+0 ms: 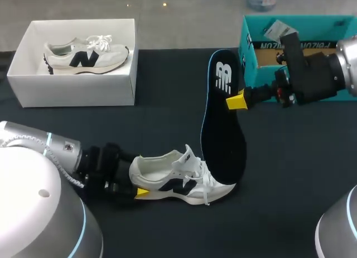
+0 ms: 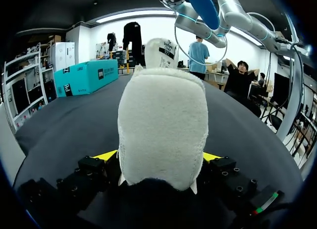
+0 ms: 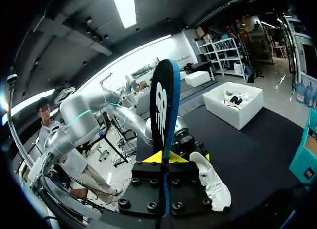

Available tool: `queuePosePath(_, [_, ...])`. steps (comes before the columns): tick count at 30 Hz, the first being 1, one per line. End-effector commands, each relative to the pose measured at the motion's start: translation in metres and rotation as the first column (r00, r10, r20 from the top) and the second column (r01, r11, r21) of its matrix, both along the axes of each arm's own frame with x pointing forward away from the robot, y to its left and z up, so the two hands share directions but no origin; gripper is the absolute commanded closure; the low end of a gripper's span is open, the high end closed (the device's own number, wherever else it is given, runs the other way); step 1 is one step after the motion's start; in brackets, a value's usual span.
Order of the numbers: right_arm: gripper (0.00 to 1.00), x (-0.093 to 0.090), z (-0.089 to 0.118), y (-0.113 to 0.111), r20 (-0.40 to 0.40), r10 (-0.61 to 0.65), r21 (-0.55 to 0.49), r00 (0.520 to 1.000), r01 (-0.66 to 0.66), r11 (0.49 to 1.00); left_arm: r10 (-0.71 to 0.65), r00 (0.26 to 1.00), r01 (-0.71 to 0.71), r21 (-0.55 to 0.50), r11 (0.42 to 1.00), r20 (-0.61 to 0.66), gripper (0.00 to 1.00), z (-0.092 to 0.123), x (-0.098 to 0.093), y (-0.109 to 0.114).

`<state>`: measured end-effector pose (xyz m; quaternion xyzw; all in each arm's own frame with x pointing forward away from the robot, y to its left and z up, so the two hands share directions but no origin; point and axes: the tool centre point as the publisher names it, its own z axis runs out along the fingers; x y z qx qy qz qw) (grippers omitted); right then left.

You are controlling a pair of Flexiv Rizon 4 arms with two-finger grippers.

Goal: Take the shoe out of the shoebox, open the shoe tongue, remove and reinsert the insole, then place the shoe into the shoebox

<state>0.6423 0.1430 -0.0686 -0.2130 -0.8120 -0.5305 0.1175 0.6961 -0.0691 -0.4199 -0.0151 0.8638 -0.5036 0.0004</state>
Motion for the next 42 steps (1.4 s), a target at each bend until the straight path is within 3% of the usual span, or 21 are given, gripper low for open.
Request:
queuePosePath(1, [1.0,0.001,-0.001,0.002,-0.001,0.0,-0.002,1.0,0.0,1.0,0.002,1.0,-0.003,0.094,0.996,0.014,0.0,0.014,-0.008,0.001])
queuePosePath(8, [1.0,0.001,-0.001,0.002,-0.001,0.0,-0.002,1.0,0.0,1.0,-0.022,0.998,0.007,0.266,0.964,0.056,0.0,0.032,-0.012,0.005])
queuePosePath(10, [1.0,0.001,-0.001,0.002,-0.001,0.0,-0.002,1.0,0.0,1.0,0.023,0.995,-0.056,0.372,0.926,0.094,0.0,0.036,-0.011,0.004])
queuePosePath(25, [1.0,0.001,-0.001,0.002,-0.001,0.0,-0.002,1.0,0.0,1.0,0.023,0.995,-0.056,0.372,0.926,0.094,0.0,0.036,-0.011,0.004])
queuePosePath(35, [1.0,0.001,-0.001,0.002,-0.001,0.0,-0.002,1.0,0.0,1.0,0.02,0.993,-0.081,0.529,0.845,0.119,0.0,0.063,0.002,0.008])
queuePosePath(42, [1.0,0.001,-0.001,0.002,-0.001,0.0,-0.002,1.0,0.0,1.0,0.008,0.995,-0.065,0.607,0.792,0.095,0.0,0.068,0.008,0.004])
